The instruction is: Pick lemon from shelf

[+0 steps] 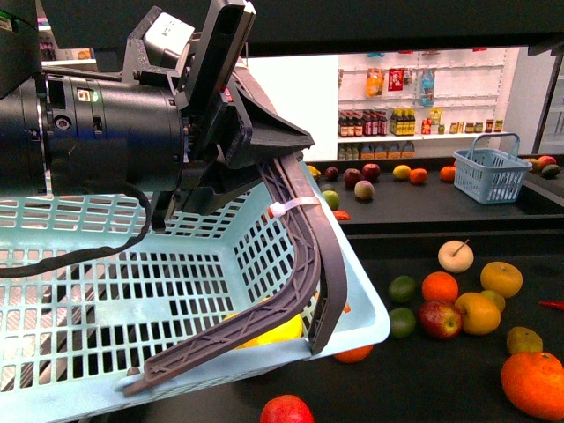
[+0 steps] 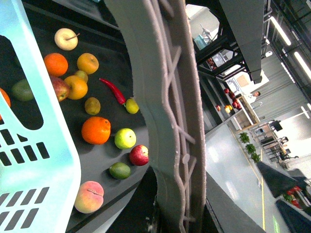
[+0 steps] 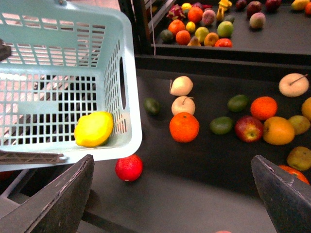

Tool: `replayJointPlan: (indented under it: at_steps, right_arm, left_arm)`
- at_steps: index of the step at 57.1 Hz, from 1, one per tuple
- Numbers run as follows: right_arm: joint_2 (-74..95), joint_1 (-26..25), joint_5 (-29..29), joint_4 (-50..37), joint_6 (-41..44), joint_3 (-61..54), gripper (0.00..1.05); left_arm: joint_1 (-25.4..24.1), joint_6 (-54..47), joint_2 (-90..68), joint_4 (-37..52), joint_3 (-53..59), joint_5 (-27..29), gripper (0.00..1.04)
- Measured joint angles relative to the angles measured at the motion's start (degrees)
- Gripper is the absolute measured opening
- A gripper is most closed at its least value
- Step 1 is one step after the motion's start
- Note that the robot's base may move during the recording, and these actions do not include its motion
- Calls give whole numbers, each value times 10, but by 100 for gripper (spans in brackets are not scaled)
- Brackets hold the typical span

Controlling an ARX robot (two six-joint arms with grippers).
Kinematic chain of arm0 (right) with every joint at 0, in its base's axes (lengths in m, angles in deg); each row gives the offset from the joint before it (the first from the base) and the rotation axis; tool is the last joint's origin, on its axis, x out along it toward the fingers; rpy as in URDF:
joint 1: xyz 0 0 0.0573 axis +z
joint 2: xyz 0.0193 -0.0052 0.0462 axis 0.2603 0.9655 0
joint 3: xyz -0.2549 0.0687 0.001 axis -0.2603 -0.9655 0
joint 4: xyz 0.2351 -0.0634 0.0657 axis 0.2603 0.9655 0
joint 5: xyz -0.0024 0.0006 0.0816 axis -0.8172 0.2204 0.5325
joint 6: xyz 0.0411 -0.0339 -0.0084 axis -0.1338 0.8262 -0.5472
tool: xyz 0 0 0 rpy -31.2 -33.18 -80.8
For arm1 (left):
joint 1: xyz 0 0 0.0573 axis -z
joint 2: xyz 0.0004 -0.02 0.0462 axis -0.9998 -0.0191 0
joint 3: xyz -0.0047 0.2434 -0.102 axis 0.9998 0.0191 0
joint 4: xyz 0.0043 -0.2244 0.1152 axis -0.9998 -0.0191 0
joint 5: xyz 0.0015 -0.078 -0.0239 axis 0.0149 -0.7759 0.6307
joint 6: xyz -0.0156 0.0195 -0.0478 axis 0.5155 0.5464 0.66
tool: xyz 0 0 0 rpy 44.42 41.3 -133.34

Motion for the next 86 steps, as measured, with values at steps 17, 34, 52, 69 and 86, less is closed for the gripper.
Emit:
replayJointPlan:
  at_steps: [17,34,52,69,86]
  right_arm:
    - [-292,-52,-38,64,1,-167,37]
    - [-337,63,-165,64,1,-212,3]
    - [-368,84,-173,63,2,-243,3]
    - [-371,84,-173,62,2,-243,9]
    - [-371,84,-173,62,2,-243,63]
  left_arm:
    - [0,0,0,0,0,0,11]
    - [0,2,0,0,0,0,11]
    - [0,2,0,0,0,1,11]
    - [0,2,0,0,0,1,11]
    - [0,2,0,0,0,0,11]
